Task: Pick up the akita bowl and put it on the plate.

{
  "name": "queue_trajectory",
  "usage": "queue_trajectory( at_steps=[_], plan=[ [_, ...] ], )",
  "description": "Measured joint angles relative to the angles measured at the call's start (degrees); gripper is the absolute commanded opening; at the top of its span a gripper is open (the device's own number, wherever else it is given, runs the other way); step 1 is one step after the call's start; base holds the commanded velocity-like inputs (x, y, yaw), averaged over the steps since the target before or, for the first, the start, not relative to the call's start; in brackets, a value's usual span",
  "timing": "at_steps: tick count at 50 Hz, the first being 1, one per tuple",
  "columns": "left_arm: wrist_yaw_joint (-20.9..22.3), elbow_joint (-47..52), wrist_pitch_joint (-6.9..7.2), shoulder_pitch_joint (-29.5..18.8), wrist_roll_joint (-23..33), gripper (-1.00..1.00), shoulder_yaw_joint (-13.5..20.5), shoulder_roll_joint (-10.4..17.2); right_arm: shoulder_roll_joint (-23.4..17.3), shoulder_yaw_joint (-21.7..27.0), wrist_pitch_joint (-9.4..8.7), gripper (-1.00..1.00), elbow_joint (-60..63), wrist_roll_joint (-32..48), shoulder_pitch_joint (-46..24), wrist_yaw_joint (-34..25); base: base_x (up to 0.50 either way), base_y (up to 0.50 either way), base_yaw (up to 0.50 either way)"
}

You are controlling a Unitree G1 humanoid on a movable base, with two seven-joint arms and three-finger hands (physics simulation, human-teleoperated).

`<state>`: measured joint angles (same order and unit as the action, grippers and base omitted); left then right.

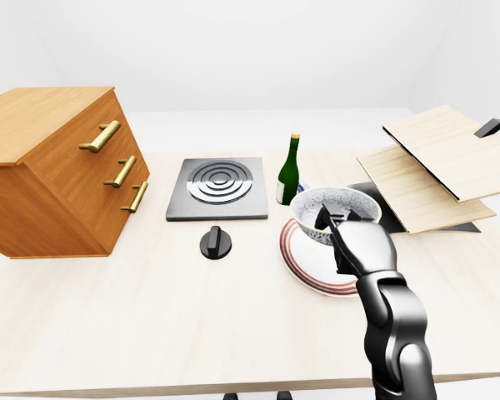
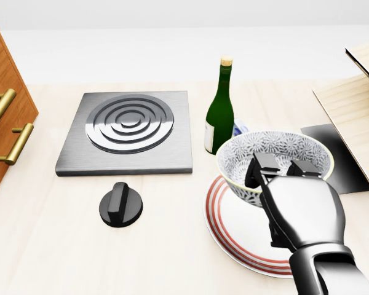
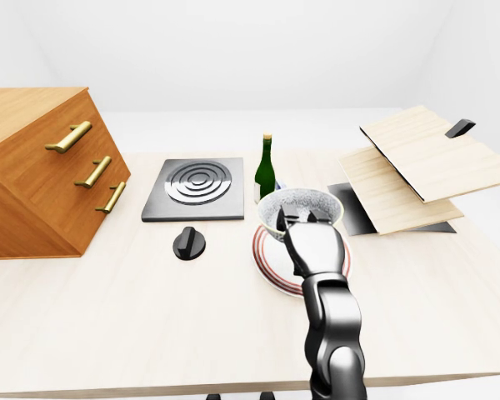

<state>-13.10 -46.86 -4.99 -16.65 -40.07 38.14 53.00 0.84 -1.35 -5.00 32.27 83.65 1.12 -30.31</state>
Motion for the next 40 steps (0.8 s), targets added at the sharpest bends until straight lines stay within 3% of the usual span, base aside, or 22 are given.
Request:
queue_trajectory(
  at_steps=[22,40],
  plan=[
    [0.05,0.00,-0.01,-0.01,-0.08,1.00,0.00,0.00,-2.31,2.25,0.00,-1.00,-7.55,-7.74,1.32,8.75,0.00,0.00,0.00],
    [0.08,-0.02,-0.01,-0.03,-0.15,1.00,-0.01,-0.01,-3.64,3.34,0.00,-1.00,-12.04,-11.17,1.65,12.70,0.00,0.00,0.00]
  ],
)
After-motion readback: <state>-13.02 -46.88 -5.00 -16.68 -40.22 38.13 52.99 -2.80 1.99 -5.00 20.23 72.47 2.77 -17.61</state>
